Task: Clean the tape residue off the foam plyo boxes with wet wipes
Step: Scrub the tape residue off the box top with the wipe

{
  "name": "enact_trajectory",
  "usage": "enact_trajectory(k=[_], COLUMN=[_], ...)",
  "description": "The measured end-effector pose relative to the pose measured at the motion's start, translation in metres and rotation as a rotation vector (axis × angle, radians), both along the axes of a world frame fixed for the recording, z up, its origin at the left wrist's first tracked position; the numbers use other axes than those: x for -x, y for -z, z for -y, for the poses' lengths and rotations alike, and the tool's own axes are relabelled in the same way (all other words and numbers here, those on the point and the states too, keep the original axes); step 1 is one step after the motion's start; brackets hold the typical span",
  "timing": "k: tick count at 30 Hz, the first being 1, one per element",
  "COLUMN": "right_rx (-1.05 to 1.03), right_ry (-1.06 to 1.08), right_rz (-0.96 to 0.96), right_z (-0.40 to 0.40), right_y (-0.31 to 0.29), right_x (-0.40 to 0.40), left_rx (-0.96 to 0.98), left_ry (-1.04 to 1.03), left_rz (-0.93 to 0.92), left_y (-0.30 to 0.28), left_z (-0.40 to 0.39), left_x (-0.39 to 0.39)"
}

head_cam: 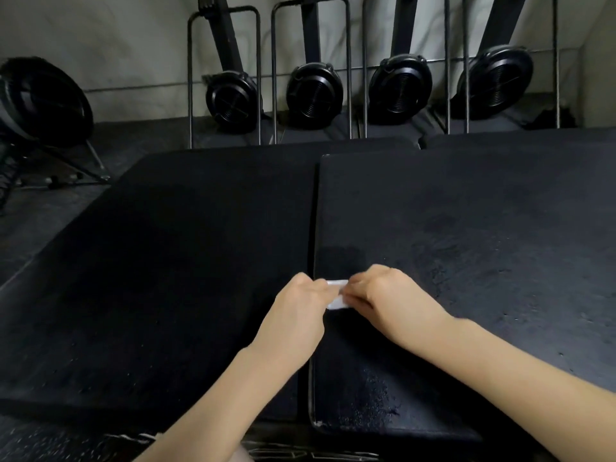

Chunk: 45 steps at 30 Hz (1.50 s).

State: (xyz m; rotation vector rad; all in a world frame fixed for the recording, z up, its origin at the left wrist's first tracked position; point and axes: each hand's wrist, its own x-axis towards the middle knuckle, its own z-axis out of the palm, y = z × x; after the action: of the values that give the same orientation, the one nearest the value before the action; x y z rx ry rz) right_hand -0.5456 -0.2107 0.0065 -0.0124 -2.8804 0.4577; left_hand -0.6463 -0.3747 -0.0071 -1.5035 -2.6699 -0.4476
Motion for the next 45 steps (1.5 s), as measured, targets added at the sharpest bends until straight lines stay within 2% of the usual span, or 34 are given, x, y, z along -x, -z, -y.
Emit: enact_trajectory(k=[3, 8, 10, 16, 20, 24, 29, 34, 38, 42, 45], right_rx=[-0.055, 0.032, 0.063, -0.062, -0.041, -0.035, -0.089, -0.127, -0.144, -0.120, -0.185], right_ry=[0.017, 0.050, 0.058, 0.144, 0.183, 0.095, 0.024, 0.051, 0.089, 0.180, 0.250], right_rz=[-0.043, -0.087, -0.078, 0.001, 0.018, 0.025, 0.033, -0.012, -0.037, 0.017, 0.049], right_z=[0.001, -0.024, -0.042, -0.078, -0.081, -0.066, -0.052, -0.069, -0.101, -0.123, -0.130], right_y=[0.011, 0.005, 0.002, 0.000, 0.004, 0.000, 0.003, 0.004, 0.003, 0.003, 0.005], right_x=[0.001, 0.039, 0.064, 0.125, 0.126, 0.096, 0.069, 0.099, 0.146, 0.186, 0.200], left_rx=[-0.038, -0.073, -0.026, 0.115, 0.085, 0.048, 0.077, 0.046, 0.068, 0.095, 0.108], left_ry=[0.042, 0.048, 0.000, -0.135, -0.146, -0.140, 0.010, 0.070, -0.018, -0.105, -0.141], left_rz=[-0.039, -0.098, -0.117, -0.050, -0.067, -0.036, -0.110, -0.240, -0.184, -0.181, -0.170], left_y=[0.004, -0.007, -0.008, -0.014, -0.013, -0.011, 0.001, -0.012, -0.028, -0.027, -0.024], left_z=[0.000, -0.038, -0.064, -0.117, -0.107, -0.078, -0.055, -0.080, -0.121, -0.158, -0.164], left_x=[0.001, 0.039, 0.065, 0.126, 0.119, 0.090, 0.071, 0.095, 0.129, 0.165, 0.176])
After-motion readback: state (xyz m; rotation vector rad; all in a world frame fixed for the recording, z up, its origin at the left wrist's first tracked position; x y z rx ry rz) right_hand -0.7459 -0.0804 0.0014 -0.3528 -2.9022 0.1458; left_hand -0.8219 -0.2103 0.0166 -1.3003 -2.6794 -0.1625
